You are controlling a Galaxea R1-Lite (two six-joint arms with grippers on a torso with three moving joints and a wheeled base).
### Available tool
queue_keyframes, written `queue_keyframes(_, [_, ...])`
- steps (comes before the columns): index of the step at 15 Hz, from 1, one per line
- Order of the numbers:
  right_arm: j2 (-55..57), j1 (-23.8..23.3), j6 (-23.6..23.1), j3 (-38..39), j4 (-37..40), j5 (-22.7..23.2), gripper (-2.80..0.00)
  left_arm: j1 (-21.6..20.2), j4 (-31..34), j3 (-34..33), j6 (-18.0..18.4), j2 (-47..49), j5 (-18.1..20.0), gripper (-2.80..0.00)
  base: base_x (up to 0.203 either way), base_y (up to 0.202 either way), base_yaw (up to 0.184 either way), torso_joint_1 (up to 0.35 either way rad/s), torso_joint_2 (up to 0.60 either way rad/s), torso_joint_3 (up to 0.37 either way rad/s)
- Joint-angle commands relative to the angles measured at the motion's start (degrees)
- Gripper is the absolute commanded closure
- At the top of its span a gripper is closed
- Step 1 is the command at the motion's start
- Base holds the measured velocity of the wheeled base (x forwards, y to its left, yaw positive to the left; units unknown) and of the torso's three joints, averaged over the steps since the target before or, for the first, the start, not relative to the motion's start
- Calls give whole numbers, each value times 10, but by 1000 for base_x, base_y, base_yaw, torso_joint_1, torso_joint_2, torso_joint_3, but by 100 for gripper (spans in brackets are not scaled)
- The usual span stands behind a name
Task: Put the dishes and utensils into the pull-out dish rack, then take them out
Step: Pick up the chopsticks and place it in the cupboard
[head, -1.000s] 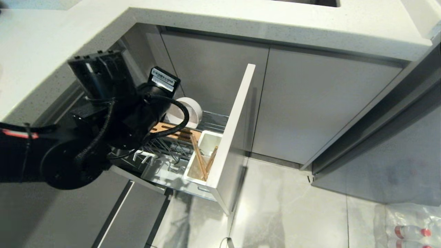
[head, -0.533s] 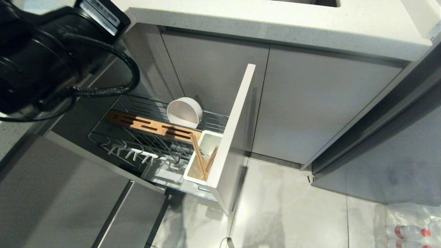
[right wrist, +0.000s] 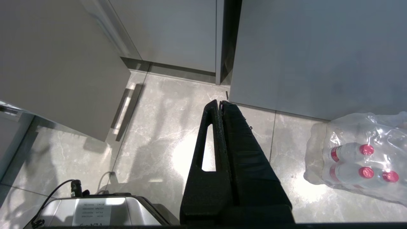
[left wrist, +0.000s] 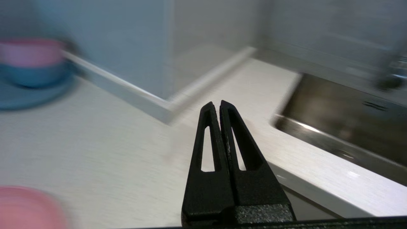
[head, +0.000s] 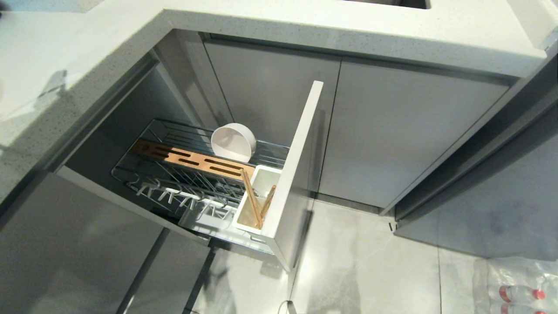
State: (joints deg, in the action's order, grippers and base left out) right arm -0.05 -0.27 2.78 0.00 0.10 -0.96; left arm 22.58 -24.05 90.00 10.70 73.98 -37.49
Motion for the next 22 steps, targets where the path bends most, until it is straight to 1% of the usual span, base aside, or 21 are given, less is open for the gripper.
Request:
queue_keyframes(1, [0, 0, 0, 1, 0, 0, 0, -64, 128, 80, -12, 3, -3, 0, 0, 0, 0, 0, 0, 0])
queue_keyframes(2, [0, 0, 0, 1, 0, 0, 0, -97, 227, 134, -42, 12, -3, 0, 0, 0, 0, 0, 0, 0])
queue_keyframes(3, [0, 0, 0, 1, 0, 0, 0, -120, 325, 179, -82, 20, -2, 0, 0, 0, 0, 0, 0, 0])
queue_keyframes(4, [0, 0, 0, 1, 0, 0, 0, -146, 414, 204, -135, 26, -1, 0, 0, 0, 0, 0, 0, 0])
queue_keyframes(5, [0, 0, 0, 1, 0, 0, 0, -184, 463, 215, -188, 30, 0, 0, 0, 0, 0, 0, 0, 0])
queue_keyframes(7, [0, 0, 0, 1, 0, 0, 0, -248, 522, 222, -278, 35, 1, 0, 0, 0, 0, 0, 0, 0])
queue_keyframes(9, [0, 0, 0, 1, 0, 0, 0, -302, 559, 224, -342, 45, 14, 0, 0, 0, 0, 0, 0, 0])
queue_keyframes(10, [0, 0, 0, 1, 0, 0, 0, -315, 569, 224, -373, 49, 23, 0, 0, 0, 0, 0, 0, 0])
queue_keyframes(11, [0, 0, 0, 1, 0, 0, 0, -322, 571, 224, -395, 50, 30, 0, 0, 0, 0, 0, 0, 0])
queue_keyframes(13, [0, 0, 0, 1, 0, 0, 0, -334, 578, 224, -417, 50, 30, 0, 0, 0, 0, 0, 0, 0])
queue_keyframes(14, [0, 0, 0, 1, 0, 0, 0, -336, 604, 224, -438, 50, 30, 0, 0, 0, 0, 0, 0, 0])
queue_keyframes(15, [0, 0, 0, 1, 0, 0, 0, -336, 644, 223, -455, 50, 30, 0, 0, 0, 0, 0, 0, 0])
queue_keyframes(16, [0, 0, 0, 1, 0, 0, 0, -337, 682, 221, -481, 50, 30, 0, 0, 0, 0, 0, 0, 0])
queue_keyframes(17, [0, 0, 0, 1, 0, 0, 0, -347, 708, 219, -499, 50, 32, 0, 0, 0, 0, 0, 0, 0])
queue_keyframes(19, [0, 0, 0, 1, 0, 0, 0, -380, 731, 201, -517, 49, 40, 0, 0, 0, 0, 0, 0, 0])
queue_keyframes(21, [0, 0, 0, 1, 0, 0, 0, -412, 753, 189, -539, 44, 70, 0, 0, 0, 0, 0, 0, 0])
queue_keyframes(22, [0, 0, 0, 1, 0, 0, 0, -417, 765, 187, -547, 42, 90, 0, 0, 0, 0, 0, 0, 0])
